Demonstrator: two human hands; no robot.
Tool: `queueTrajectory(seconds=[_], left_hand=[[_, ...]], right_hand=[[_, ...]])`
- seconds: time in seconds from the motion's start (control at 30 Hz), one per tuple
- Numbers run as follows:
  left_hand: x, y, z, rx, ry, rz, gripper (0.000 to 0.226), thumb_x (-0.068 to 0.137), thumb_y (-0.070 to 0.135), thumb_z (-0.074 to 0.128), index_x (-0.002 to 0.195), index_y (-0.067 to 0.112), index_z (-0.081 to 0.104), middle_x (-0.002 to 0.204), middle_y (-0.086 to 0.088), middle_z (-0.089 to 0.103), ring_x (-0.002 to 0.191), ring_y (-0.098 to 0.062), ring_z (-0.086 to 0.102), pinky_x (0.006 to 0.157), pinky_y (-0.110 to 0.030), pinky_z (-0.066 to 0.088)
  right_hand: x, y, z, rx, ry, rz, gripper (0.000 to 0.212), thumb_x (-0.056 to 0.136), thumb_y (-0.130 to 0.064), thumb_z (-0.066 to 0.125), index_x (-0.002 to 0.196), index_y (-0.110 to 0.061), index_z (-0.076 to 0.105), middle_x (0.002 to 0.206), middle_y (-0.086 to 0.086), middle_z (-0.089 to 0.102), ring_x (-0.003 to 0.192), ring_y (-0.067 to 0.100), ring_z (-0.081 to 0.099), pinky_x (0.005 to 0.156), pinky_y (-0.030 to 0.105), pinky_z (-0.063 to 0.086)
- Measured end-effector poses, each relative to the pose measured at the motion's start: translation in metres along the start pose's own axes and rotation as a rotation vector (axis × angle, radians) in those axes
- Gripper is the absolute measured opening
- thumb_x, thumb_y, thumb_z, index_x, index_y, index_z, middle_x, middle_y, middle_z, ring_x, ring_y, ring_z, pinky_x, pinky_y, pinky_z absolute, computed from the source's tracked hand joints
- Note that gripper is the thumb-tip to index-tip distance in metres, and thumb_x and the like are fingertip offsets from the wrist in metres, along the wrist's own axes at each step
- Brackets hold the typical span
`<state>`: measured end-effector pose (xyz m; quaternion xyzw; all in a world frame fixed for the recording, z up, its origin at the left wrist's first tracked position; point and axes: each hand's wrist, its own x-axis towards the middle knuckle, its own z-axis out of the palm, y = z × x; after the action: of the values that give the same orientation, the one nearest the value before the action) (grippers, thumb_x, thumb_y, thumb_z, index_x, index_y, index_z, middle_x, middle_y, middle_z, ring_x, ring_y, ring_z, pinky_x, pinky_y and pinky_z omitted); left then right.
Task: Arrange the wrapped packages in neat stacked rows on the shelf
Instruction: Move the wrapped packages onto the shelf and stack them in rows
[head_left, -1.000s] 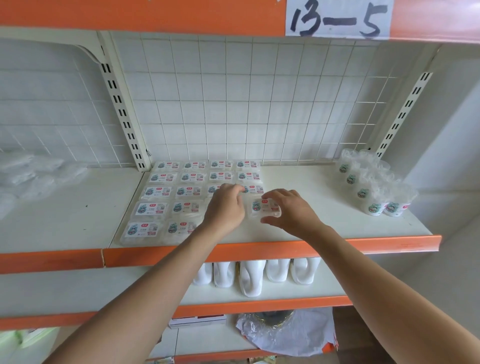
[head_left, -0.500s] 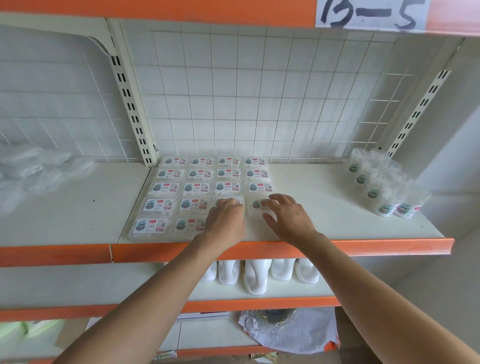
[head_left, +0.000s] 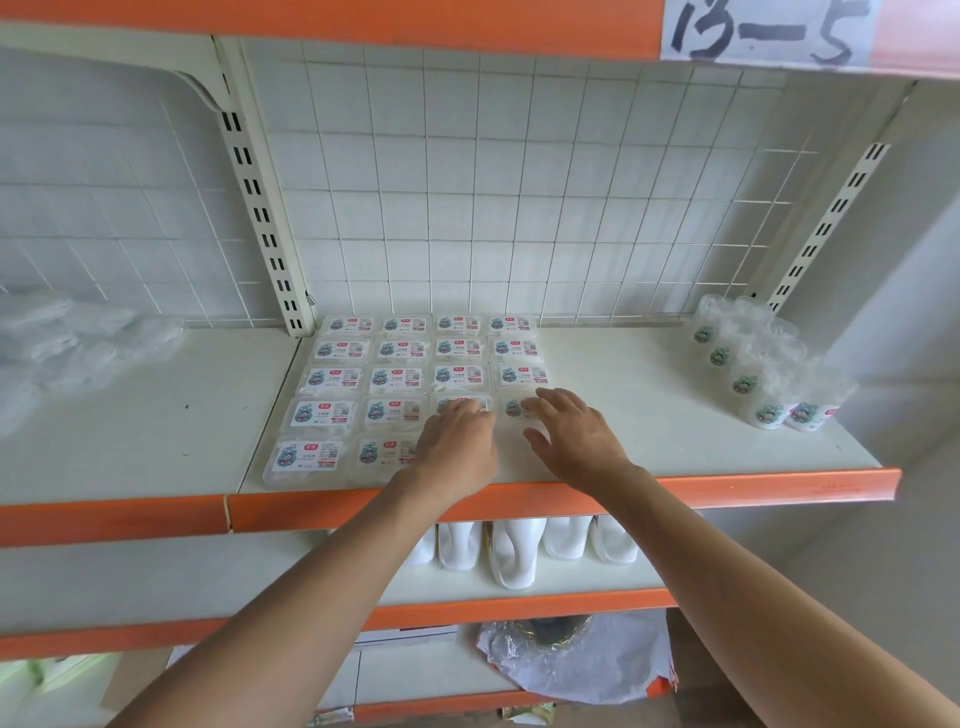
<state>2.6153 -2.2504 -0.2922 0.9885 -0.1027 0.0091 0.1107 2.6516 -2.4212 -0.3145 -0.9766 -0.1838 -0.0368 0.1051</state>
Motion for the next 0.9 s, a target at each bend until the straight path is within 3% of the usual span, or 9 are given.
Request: queueTrajectory(seconds=[0.33, 0.5, 0.73, 0.9], left_hand=[[0.000, -0.028, -0.006, 0.018, 0.094, 0.050, 0.043, 0.099, 0.035, 0.039, 0.135, 0.012, 0.045, 0.136, -0.008, 0.044, 0.134, -0.025, 0.030, 0.103, -0.041, 0.038], [-0.004, -0.052, -0.014, 0.084, 0.044, -0.010, 0.062, 0.100, 0.049, 0.031, 0.152, 0.017, 0.020, 0.157, -0.011, 0.020, 0.146, -0.031, 0.009, 0.116, -0.048, 0.021], [-0.032, -0.079, -0.034, 0.109, 0.024, -0.090, 0.065, 0.099, 0.055, 0.024, 0.154, 0.023, 0.008, 0.162, -0.008, 0.004, 0.148, -0.031, -0.004, 0.118, -0.052, 0.010], [-0.060, -0.094, -0.051, 0.109, 0.055, -0.219, 0.065, 0.099, 0.056, 0.024, 0.154, 0.026, 0.008, 0.162, -0.006, 0.001, 0.148, -0.029, -0.005, 0.119, -0.050, 0.008]], right_hand=[[-0.006, -0.017, -0.004, -0.075, -0.048, 0.062, 0.061, 0.099, -0.049, 0.037, 0.152, -0.027, 0.017, 0.161, -0.003, 0.013, 0.149, 0.018, 0.005, 0.120, 0.047, 0.010], [-0.007, -0.040, -0.001, -0.100, -0.046, 0.081, 0.065, 0.098, -0.054, 0.035, 0.153, -0.029, 0.013, 0.161, -0.002, 0.011, 0.149, 0.019, 0.003, 0.120, 0.048, 0.008], [-0.007, -0.083, -0.002, -0.070, -0.041, 0.034, 0.066, 0.097, -0.056, 0.032, 0.154, -0.031, 0.008, 0.162, -0.002, 0.007, 0.149, 0.020, 0.000, 0.120, 0.049, 0.004], [0.001, -0.118, -0.004, -0.037, -0.030, -0.101, 0.069, 0.097, -0.058, 0.032, 0.154, -0.031, 0.005, 0.162, -0.001, 0.005, 0.149, 0.021, -0.001, 0.120, 0.051, 0.004]])
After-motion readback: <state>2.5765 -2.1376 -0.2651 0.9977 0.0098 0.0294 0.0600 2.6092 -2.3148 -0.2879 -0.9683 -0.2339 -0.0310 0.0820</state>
